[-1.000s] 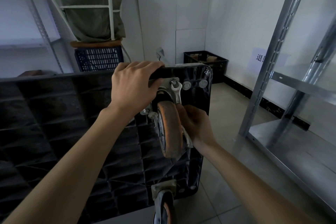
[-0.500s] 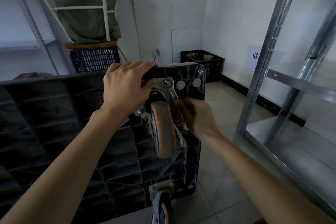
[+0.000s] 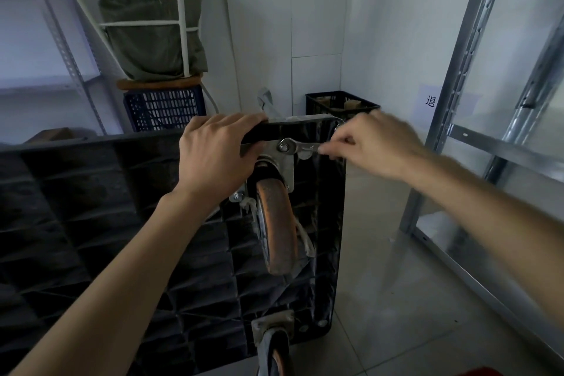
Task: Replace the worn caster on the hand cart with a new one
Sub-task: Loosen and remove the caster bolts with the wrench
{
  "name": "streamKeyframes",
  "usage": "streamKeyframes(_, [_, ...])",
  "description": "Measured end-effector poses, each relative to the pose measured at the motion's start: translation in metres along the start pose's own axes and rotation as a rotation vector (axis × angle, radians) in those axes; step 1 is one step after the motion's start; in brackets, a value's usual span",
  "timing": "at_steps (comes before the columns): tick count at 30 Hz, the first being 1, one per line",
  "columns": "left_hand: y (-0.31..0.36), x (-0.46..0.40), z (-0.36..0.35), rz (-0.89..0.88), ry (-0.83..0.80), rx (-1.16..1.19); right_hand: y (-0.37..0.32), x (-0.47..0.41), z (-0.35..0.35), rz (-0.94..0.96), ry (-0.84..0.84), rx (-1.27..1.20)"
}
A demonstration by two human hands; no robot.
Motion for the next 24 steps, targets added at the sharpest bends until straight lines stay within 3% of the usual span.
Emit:
streamKeyframes(6, [0.001, 0.0, 0.0, 0.0, 0.008, -0.003, -0.074, -0.021, 0.064, 0.357, 0.059, 0.616])
streamKeyframes(9, [0.001, 0.0, 0.0, -0.005, 0.005, -0.006, -0.089, -0.017, 0.067, 0.446, 0.126, 0.734])
streamKeyframes(11, [0.0, 0.001, 0.0, -0.01, 0.001, -0.005, -0.072, -0.014, 0.062, 0.417, 0.143, 0.633])
streamKeyframes(17, [0.0, 0.0, -0.001, -0.015, 0.004, -0.011, -0.001, 0.017, 0.012, 0.146, 0.226, -0.03])
streamKeyframes(21, [-0.001, 0.001, -0.001, -0.021, 0.016, -0.011, 0.008, 0.026, -0.008, 0.101, 0.33, -0.104])
streamKeyframes(24, [-0.001, 0.001, -0.002, -0.023, 0.018, -0.01, 0.005, 0.018, 0.001, 0.141, 0.285, -0.042])
Point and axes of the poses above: each hand's wrist, its own x-axis away from the middle knuckle, its own z-axis out of the back of the hand, y = z × x, the point moved 5 cm from there along -x, towards the middle knuckle, and after that the axes turned 2 degrees about -z, right-handed, at the moved point
